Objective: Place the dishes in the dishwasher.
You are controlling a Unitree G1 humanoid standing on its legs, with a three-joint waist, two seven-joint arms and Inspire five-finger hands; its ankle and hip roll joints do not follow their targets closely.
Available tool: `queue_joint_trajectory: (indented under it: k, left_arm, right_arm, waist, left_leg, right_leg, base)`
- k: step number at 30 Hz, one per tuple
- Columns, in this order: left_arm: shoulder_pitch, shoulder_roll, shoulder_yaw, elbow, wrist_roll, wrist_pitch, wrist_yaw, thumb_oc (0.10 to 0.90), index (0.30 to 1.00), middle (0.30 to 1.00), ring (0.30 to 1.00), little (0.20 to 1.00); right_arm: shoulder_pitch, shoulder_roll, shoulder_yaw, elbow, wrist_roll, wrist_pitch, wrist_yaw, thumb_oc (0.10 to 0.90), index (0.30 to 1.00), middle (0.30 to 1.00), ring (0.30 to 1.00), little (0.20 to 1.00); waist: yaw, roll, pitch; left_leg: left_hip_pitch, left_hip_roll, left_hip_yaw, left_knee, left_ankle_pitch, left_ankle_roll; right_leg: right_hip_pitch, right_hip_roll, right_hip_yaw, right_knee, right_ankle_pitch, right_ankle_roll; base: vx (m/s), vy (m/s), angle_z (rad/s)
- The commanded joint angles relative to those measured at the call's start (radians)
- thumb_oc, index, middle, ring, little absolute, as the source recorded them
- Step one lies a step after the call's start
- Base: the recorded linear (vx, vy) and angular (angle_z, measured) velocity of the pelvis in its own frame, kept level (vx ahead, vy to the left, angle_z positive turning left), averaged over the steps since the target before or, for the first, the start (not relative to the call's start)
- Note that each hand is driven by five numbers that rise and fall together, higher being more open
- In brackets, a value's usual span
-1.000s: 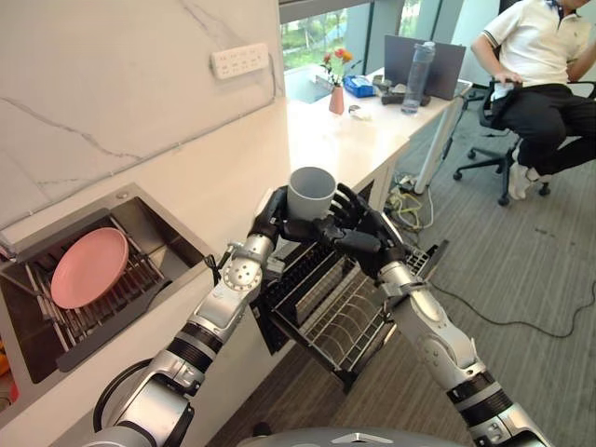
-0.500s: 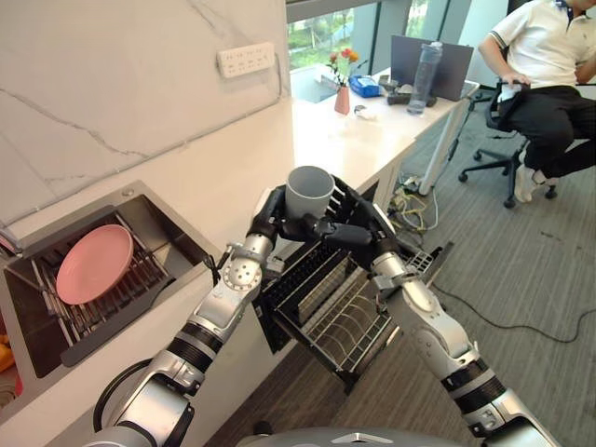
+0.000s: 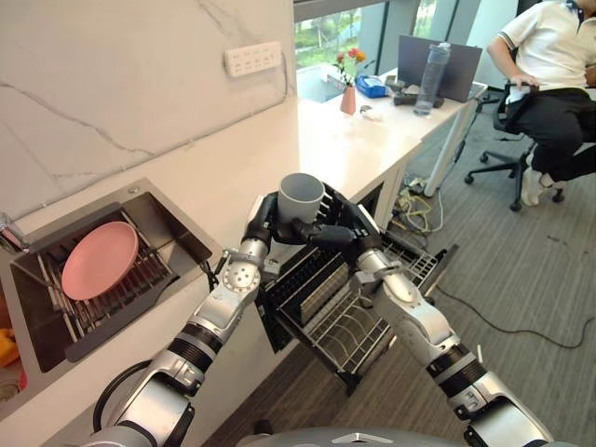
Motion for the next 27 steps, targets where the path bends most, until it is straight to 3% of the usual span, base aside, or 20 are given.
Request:
queue_joint_trajectory:
  k: [1, 5, 27]
  left_arm:
    - [-0.315, -0.073, -0.116, 0.056, 0.058, -0.102, -0.011, 0.4, 0.3, 0.3, 0.3, 0.3]
    - [-0.32, -0.079, -0.125, 0.062, 0.07, -0.092, -0.007, 0.4, 0.3, 0.3, 0.3, 0.3]
    - [-0.343, -0.14, -0.206, 0.084, 0.213, -0.087, 0.065, 0.4, 0.3, 0.3, 0.3, 0.3]
  right_arm:
    - [-0.192, 0.098, 0.008, -0.001, 0.021, -0.069, 0.001, 0.8, 0.9, 0.9, 0.9, 0.9]
    - [-0.18, 0.12, 0.015, 0.0, 0.067, -0.067, -0.005, 0.8, 0.9, 0.9, 0.9, 0.9]
    - [-0.199, 0.183, 0.117, 0.012, 0.007, -0.05, -0.061, 0.8, 0.9, 0.9, 0.9, 0.9]
  waist:
    - [0.035, 0.005, -0.031]
    - [0.035, 0.006, -0.031]
    - [0.037, 0.008, -0.022]
  left_leg:
    - [0.052, 0.006, -0.022, 0.007, -0.142, 0.01]
    - [0.052, 0.004, -0.023, 0.007, -0.142, 0.01]
    - [0.041, -0.006, -0.026, 0.007, -0.144, 0.015]
  right_leg:
    - [-0.006, -0.074, -0.027, 0.013, -0.024, 0.08]
    - [-0.006, -0.075, -0.027, 0.013, -0.023, 0.079]
    - [-0.01, -0.08, -0.028, 0.013, -0.008, 0.076]
  base:
    - [0.0, 0.0, 0.0]
    - [0.0, 0.0, 0.0]
    - [0.0, 0.0, 0.0]
